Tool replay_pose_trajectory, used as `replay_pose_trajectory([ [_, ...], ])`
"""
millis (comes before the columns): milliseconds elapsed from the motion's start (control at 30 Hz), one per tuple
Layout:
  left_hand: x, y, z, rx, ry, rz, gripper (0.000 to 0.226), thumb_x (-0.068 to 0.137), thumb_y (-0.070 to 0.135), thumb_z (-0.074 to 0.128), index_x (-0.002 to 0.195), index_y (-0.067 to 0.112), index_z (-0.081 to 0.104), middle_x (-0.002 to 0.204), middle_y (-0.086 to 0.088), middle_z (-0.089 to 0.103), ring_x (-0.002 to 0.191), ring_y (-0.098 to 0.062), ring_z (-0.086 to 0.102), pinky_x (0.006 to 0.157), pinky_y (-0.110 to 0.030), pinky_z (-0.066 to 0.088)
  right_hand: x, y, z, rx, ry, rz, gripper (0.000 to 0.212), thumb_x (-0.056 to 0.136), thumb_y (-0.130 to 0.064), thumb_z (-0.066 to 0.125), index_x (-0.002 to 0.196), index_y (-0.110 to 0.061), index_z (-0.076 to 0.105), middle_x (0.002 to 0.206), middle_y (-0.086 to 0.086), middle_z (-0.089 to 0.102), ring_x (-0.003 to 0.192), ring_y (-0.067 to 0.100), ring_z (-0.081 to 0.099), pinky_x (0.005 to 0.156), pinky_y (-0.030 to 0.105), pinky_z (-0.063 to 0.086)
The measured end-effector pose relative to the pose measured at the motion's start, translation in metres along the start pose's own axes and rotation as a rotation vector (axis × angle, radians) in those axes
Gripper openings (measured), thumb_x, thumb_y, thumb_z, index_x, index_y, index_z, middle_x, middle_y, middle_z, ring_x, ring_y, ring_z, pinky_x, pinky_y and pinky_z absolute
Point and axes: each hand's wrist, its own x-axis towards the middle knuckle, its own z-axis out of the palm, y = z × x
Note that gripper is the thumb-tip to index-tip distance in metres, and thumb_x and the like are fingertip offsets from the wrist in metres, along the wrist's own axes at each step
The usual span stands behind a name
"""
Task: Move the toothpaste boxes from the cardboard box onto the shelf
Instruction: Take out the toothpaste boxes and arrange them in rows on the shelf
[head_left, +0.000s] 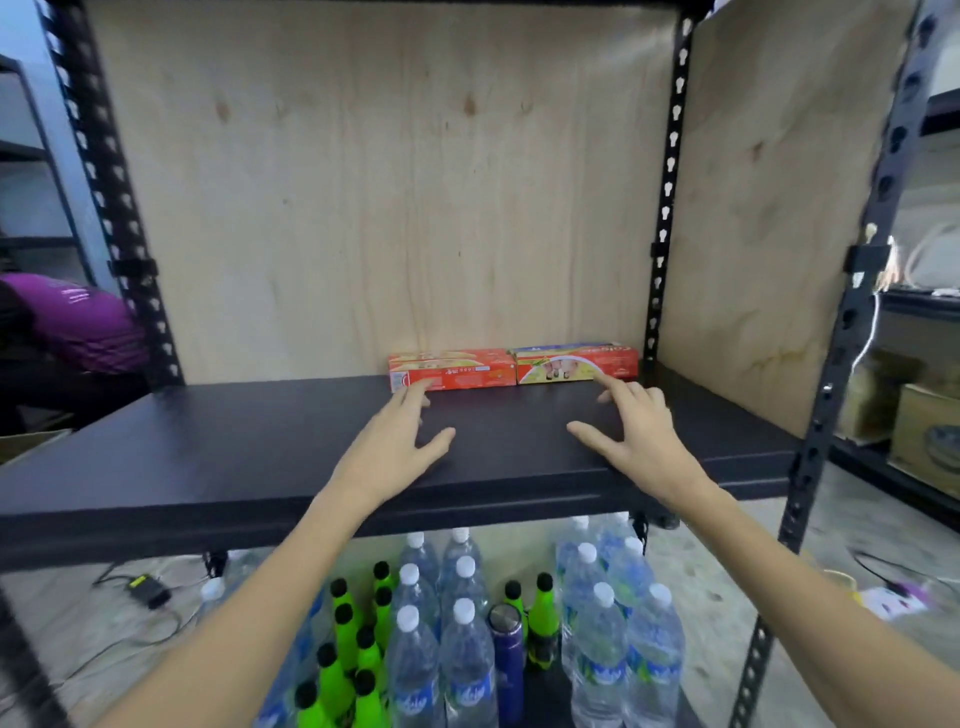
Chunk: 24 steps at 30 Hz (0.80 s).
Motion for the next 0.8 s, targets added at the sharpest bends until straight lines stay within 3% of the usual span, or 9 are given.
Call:
replay_pose_trajectory([
  [100, -0.046, 0.015, 0.007, -0.021, 0.192, -0.01, 0.034, 0.101, 0.035, 0.051, 0.134, 0.026, 0.052, 0.114, 0.018, 0.065, 0.105, -0.012, 0.064, 0.092, -0.036, 0.048, -0.045, -0.032, 0.007, 0.081, 0.135, -0.036, 0.06, 0.09, -0.053, 0.066, 0.139, -0.019, 0.055, 0.114, 0.001, 0.058, 0.105, 0.027, 0.05, 0.095, 0.038, 0.039],
  [167, -0.085, 0.018, 0.021, -0.009, 0.329, 0.066, 0.033, 0.101, 0.029, 0.053, 0.133, 0.021, 0.055, 0.123, 0.011, 0.065, 0.116, -0.015, 0.06, 0.105, -0.033, 0.039, -0.086, -0.055, 0.022, 0.118, 0.22, -0.043, 0.056, 0.091, -0.045, 0.07, 0.139, -0.019, 0.054, 0.119, 0.001, 0.056, 0.111, 0.024, 0.05, 0.096, 0.032, 0.035],
  [233, -0.127, 0.017, 0.039, -0.015, 0.36, 0.124, 0.04, 0.1, 0.024, 0.056, 0.139, 0.018, 0.051, 0.143, 0.004, 0.052, 0.139, -0.013, 0.042, 0.12, -0.032, 0.024, -0.133, -0.075, 0.043, 0.159, 0.253, -0.031, 0.057, 0.091, -0.035, 0.074, 0.14, -0.016, 0.053, 0.126, 0.003, 0.055, 0.116, 0.019, 0.047, 0.101, 0.03, 0.034],
  [333, -0.198, 0.005, 0.074, -0.119, 0.353, 0.039, 0.042, 0.099, 0.019, 0.059, 0.14, 0.019, 0.05, 0.15, 0.005, 0.04, 0.141, -0.004, 0.034, 0.118, -0.023, 0.022, -0.205, -0.089, 0.081, 0.265, 0.199, 0.056, 0.06, 0.09, -0.03, 0.076, 0.141, -0.014, 0.049, 0.129, 0.001, 0.053, 0.118, 0.02, 0.047, 0.105, 0.027, 0.032],
  [433, -0.269, -0.03, 0.119, -0.095, 0.22, -0.106, 0.039, 0.097, 0.02, 0.06, 0.135, 0.019, 0.052, 0.139, 0.007, 0.047, 0.131, -0.008, 0.045, 0.111, -0.028, 0.035, -0.272, -0.086, 0.12, 0.316, 0.099, 0.175, 0.06, 0.091, -0.03, 0.075, 0.142, -0.02, 0.045, 0.13, -0.003, 0.05, 0.119, 0.018, 0.045, 0.106, 0.027, 0.031],
  [600, -0.375, -0.093, 0.178, 0.172, -0.211, -0.219, 0.033, 0.097, 0.024, 0.059, 0.13, 0.02, 0.056, 0.121, 0.003, 0.059, 0.111, -0.018, 0.061, 0.094, -0.033, 0.049, -0.376, -0.07, 0.175, 0.277, -0.17, 0.376, 0.062, 0.091, -0.029, 0.073, 0.145, -0.026, 0.042, 0.127, -0.009, 0.05, 0.117, 0.012, 0.039, 0.098, 0.029, 0.028],
  [667, -0.404, -0.106, 0.193, 0.203, -0.286, -0.268, 0.031, 0.097, 0.025, 0.059, 0.127, 0.02, 0.058, 0.115, 0.003, 0.061, 0.105, -0.019, 0.063, 0.09, -0.034, 0.051, -0.41, -0.063, 0.193, 0.251, -0.256, 0.435, 0.059, 0.09, -0.027, 0.073, 0.142, -0.021, 0.045, 0.127, -0.005, 0.052, 0.117, 0.016, 0.039, 0.096, 0.029, 0.028],
  [800, -0.442, -0.122, 0.219, 0.094, -0.303, -0.465, 0.031, 0.099, 0.028, 0.055, 0.13, 0.022, 0.053, 0.123, 0.004, 0.059, 0.113, -0.015, 0.058, 0.097, -0.034, 0.049, -0.465, -0.053, 0.227, 0.209, -0.416, 0.55, 0.056, 0.091, -0.029, 0.071, 0.14, -0.025, 0.045, 0.118, -0.01, 0.052, 0.11, 0.013, 0.04, 0.092, 0.033, 0.033],
])
